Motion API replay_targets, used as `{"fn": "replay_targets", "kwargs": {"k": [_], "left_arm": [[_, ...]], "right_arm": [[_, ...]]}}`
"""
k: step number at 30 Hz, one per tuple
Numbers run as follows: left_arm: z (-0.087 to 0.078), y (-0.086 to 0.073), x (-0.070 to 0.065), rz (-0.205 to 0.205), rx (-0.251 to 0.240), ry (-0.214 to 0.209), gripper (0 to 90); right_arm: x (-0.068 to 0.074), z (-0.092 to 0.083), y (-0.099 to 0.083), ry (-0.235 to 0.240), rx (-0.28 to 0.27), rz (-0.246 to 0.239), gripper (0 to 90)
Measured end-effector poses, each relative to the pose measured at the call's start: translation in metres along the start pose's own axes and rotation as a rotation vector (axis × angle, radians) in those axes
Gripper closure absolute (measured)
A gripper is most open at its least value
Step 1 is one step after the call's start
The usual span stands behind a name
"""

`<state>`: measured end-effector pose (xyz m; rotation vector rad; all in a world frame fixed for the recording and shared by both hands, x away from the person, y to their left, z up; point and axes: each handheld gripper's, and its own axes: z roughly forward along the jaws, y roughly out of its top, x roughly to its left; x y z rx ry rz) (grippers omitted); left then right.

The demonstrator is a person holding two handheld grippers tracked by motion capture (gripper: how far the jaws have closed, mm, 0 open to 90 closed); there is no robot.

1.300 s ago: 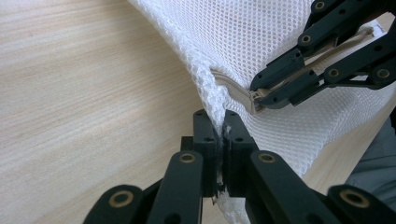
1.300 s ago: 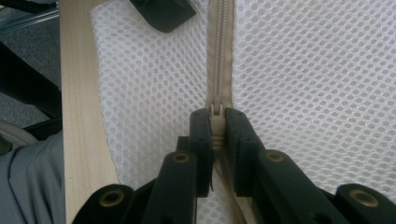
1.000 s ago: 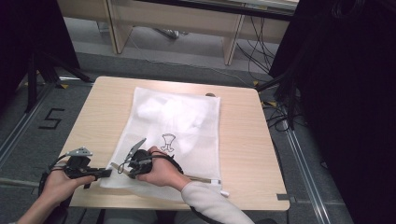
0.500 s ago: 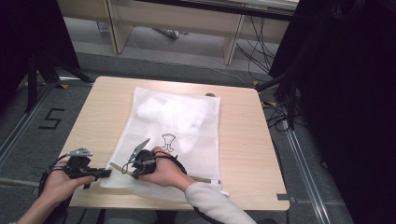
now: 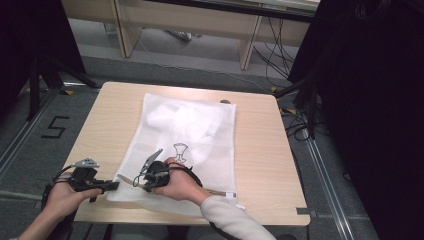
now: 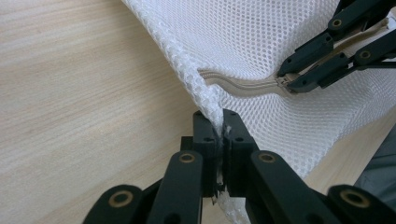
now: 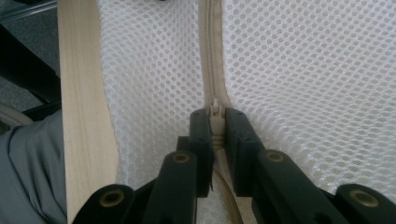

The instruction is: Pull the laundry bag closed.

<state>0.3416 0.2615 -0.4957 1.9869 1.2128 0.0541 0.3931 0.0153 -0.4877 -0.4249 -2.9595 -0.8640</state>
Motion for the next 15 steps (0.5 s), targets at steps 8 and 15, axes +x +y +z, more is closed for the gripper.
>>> {"fn": "replay_targets", "kwargs": {"k": [8,15], "left_arm": [[0.0,0.0,0.0,-0.002,0.001,0.006,85.3],[0.001,0.0,0.001,-0.002,0.002,0.003,85.3]], "right_arm": [[-0.002,-0.005,-0.007,-0.008,-0.008,0.007,82.8],[-0.005,-0.008,-0.012,-0.007,-0.014,0.013,82.7]]}}
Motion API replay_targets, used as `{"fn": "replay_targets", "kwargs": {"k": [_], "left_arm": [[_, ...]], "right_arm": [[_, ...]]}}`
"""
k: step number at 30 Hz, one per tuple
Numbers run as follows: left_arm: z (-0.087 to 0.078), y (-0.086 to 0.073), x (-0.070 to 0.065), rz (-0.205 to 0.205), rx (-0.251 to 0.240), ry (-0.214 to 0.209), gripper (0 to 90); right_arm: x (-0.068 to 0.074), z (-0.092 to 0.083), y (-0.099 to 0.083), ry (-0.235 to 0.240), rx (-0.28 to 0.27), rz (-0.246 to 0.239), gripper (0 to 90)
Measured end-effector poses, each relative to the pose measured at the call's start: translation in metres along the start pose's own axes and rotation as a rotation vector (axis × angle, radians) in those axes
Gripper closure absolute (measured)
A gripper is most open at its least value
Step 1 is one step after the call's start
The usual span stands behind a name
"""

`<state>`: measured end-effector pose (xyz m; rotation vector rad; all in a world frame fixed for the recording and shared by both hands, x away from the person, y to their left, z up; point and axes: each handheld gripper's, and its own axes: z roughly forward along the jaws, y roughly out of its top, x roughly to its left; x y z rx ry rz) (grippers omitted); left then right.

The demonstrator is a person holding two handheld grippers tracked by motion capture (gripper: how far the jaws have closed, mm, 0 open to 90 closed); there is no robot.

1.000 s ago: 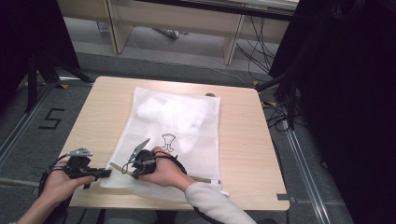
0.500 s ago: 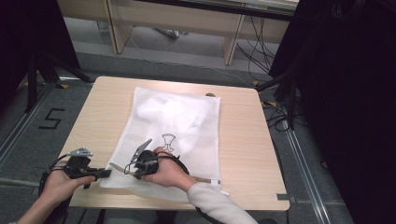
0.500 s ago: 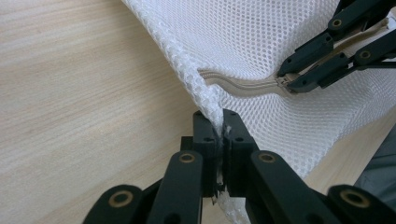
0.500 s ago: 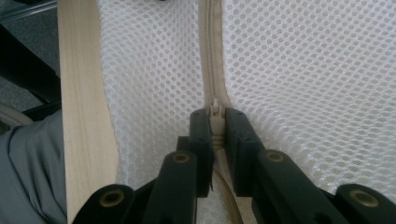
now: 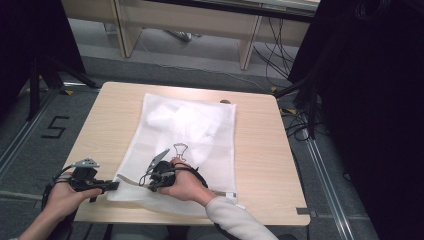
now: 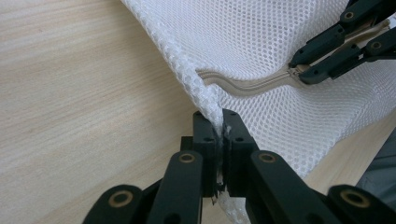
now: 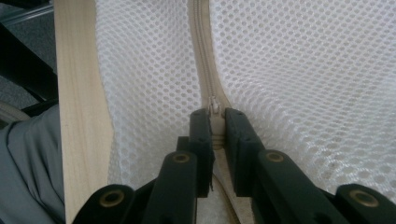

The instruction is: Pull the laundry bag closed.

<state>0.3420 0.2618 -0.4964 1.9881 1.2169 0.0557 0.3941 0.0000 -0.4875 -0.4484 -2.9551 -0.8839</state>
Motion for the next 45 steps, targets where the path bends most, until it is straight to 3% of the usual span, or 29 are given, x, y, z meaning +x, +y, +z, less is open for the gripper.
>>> {"fn": "replay_targets", "kwargs": {"k": [2,4,5,10,22,23,28,35,36,38,40,45], "left_arm": [[0.0,0.0,0.0,-0.001,0.0,0.0,85.3],[-0.002,0.0,0.002,0.034,0.029,0.004,85.3],[0.0,0.0,0.0,0.002,0.002,0.002,85.3],[0.001,0.0,0.001,0.002,0.005,0.009,85.3],[0.001,0.0,0.001,0.01,0.005,0.018,85.3],[-0.001,0.0,0.003,0.043,0.037,0.02,85.3],[0.0,0.0,0.003,0.038,0.04,0.014,85.3],[0.0,0.0,0.003,0.04,0.031,0.02,85.3],[0.003,-0.001,0.001,0.017,-0.002,0.026,85.3],[0.0,0.0,0.003,0.04,0.041,0.022,85.3],[0.002,0.0,0.002,0.022,0.022,0.031,85.3],[0.0,0.0,0.003,0.042,0.043,0.022,85.3]], "right_arm": [[0.0,-0.001,0.0,0.005,-0.004,0.001,82.7],[0.001,-0.002,-0.001,0.001,-0.005,-0.003,82.7],[0.001,-0.002,-0.001,0.001,-0.005,-0.003,82.7],[-0.001,-0.006,-0.005,-0.003,-0.006,0.005,82.7],[-0.003,-0.012,-0.008,-0.005,-0.006,0.005,82.7],[-0.003,-0.013,-0.009,-0.004,-0.004,0.007,82.8],[-0.005,-0.017,-0.012,-0.013,-0.005,0.008,82.8],[-0.006,-0.02,-0.015,-0.013,-0.001,0.011,82.7],[-0.006,-0.02,-0.016,-0.014,-0.004,0.014,82.8],[-0.006,-0.021,-0.016,-0.014,0.001,0.015,82.8],[-0.006,-0.022,-0.017,-0.013,-0.002,0.017,82.8],[-0.007,-0.026,-0.02,-0.017,-0.002,0.009,82.7]]}}
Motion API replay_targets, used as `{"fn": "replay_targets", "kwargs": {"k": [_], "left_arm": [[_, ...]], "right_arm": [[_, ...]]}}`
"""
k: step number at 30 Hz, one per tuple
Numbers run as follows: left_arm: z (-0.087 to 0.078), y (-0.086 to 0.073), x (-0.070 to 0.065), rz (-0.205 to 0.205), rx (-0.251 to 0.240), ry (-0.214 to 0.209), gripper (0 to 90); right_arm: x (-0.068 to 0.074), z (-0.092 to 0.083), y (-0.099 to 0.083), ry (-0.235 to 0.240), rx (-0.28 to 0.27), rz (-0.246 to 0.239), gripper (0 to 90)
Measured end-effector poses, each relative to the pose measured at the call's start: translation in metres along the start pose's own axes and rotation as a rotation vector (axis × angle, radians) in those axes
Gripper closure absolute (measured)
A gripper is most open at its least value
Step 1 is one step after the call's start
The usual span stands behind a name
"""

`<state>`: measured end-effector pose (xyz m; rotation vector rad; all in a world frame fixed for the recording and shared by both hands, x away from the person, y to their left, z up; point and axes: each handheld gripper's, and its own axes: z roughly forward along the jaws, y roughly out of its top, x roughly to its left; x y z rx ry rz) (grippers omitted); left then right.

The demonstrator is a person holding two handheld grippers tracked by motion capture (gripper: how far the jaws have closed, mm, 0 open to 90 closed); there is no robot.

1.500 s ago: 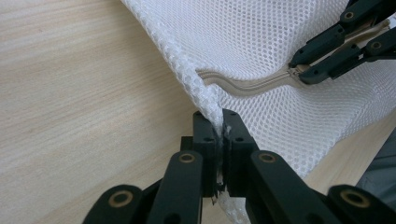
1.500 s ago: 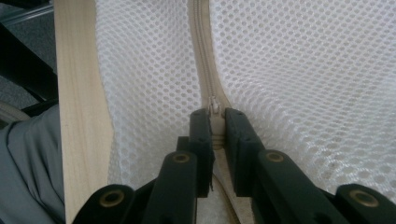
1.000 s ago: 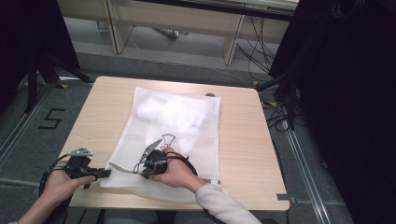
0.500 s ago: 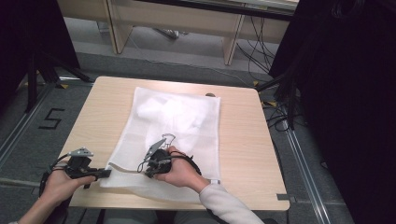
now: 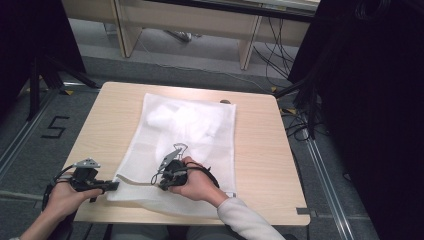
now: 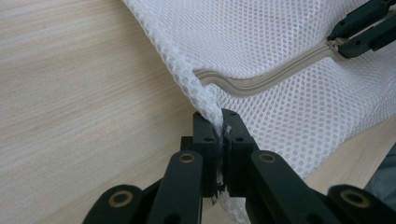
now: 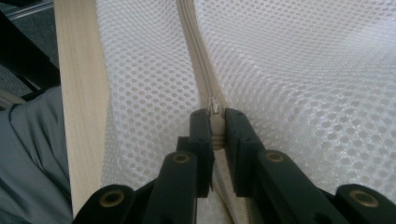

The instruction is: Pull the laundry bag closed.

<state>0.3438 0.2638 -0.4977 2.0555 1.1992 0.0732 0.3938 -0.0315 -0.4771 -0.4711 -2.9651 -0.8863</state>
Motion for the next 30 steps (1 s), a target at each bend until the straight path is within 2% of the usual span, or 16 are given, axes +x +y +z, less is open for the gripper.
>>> {"fn": "replay_targets", "kwargs": {"k": [4,6,7,8,12,13,14,16,25,26,29,30], "left_arm": [[0.0,0.0,0.0,0.001,0.001,0.001,85.3],[0.0,0.0,0.0,0.002,0.001,0.002,85.3],[0.001,0.0,-0.001,-0.017,-0.016,0.005,85.3],[0.001,0.0,0.0,-0.008,-0.008,0.003,85.3],[0.001,0.0,-0.001,-0.02,-0.019,0.011,85.3],[0.0,0.0,0.0,0.001,0.001,0.005,85.3],[0.0,0.0,0.0,0.001,0.001,0.005,85.3],[0.002,0.0,-0.001,-0.019,-0.017,0.011,85.3],[0.001,0.0,-0.001,-0.021,-0.019,0.012,85.3],[0.0,0.0,0.0,-0.008,-0.007,0.006,85.3],[0.002,0.0,-0.001,-0.02,-0.018,0.012,85.3],[0.002,0.0,-0.001,-0.018,-0.017,0.013,85.3]], "right_arm": [[-0.001,0.0,-0.001,0.003,-0.003,-0.007,82.8],[0.0,-0.002,-0.002,-0.001,0.0,0.006,82.7],[0.0,-0.002,-0.002,-0.004,0.003,0.005,82.7],[0.0,-0.003,-0.002,-0.001,-0.002,-0.002,82.8],[-0.001,-0.005,-0.004,-0.005,-0.003,0.011,82.8],[-0.002,-0.006,-0.005,-0.008,-0.004,0.01,82.7],[-0.002,-0.007,-0.005,-0.008,-0.001,0.01,82.7],[-0.003,-0.008,-0.006,-0.001,-0.002,0.017,82.8],[-0.003,-0.011,-0.009,-0.004,-0.005,0.015,82.7],[-0.003,-0.011,-0.009,-0.004,-0.005,0.015,82.7],[-0.005,-0.013,-0.011,-0.007,-0.016,-0.001,82.7],[-0.004,-0.015,-0.011,-0.009,-0.003,0.018,82.8]]}}
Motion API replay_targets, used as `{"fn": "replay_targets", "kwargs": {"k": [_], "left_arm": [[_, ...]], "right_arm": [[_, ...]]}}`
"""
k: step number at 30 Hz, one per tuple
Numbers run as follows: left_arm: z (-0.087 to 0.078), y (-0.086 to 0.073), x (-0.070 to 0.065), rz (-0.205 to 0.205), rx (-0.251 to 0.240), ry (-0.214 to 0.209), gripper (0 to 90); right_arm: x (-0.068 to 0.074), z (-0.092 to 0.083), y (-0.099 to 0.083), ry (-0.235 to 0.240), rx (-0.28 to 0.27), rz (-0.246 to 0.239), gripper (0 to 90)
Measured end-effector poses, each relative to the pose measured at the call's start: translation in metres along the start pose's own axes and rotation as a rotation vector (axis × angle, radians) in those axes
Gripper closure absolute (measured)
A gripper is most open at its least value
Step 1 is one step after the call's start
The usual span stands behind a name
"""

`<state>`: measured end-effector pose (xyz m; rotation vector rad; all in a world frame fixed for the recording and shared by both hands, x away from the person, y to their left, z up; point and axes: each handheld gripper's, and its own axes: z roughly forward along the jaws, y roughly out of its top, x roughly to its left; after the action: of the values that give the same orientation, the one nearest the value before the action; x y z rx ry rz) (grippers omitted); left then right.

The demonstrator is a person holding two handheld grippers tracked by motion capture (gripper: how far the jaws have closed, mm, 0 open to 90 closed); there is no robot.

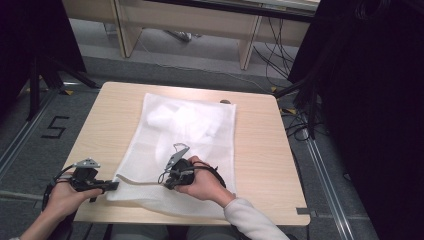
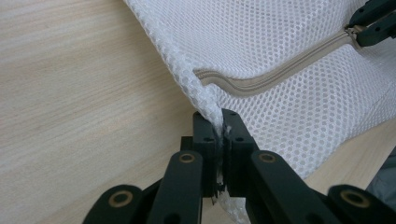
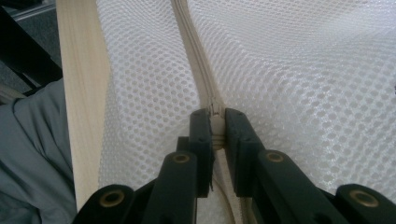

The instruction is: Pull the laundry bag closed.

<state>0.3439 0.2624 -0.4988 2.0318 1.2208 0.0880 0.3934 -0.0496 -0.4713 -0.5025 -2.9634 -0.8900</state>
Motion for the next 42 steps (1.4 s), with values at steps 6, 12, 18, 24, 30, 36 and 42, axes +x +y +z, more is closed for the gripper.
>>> {"fn": "replay_targets", "kwargs": {"k": [6,12,18,24,30,36,42], "left_arm": [[0.0,0.0,0.0,0.016,-0.002,-0.002,85.3],[0.0,0.0,0.0,0.002,0.001,-0.003,85.3],[0.0,0.0,0.0,0.0,-0.001,0.001,85.3],[0.0,0.0,0.0,0.003,0.003,-0.003,85.3],[-0.002,0.0,0.002,0.02,0.019,-0.003,85.3],[0.0,0.0,0.0,0.001,-0.002,0.004,85.4],[-0.002,0.0,0.002,0.022,0.02,-0.001,85.3]], "right_arm": [[-0.002,-0.002,-0.002,0.002,-0.006,-0.006,82.8],[-0.004,-0.005,-0.006,-0.002,-0.005,-0.008,82.7],[-0.003,-0.007,-0.008,-0.004,-0.011,0.007,82.8],[-0.004,-0.01,-0.011,-0.008,-0.003,0.002,82.8],[-0.005,-0.012,-0.013,-0.008,-0.006,-0.001,82.8],[-0.006,-0.016,-0.017,-0.01,-0.007,0.001,82.8],[-0.006,-0.019,-0.02,-0.012,-0.003,0.016,82.8]]}}
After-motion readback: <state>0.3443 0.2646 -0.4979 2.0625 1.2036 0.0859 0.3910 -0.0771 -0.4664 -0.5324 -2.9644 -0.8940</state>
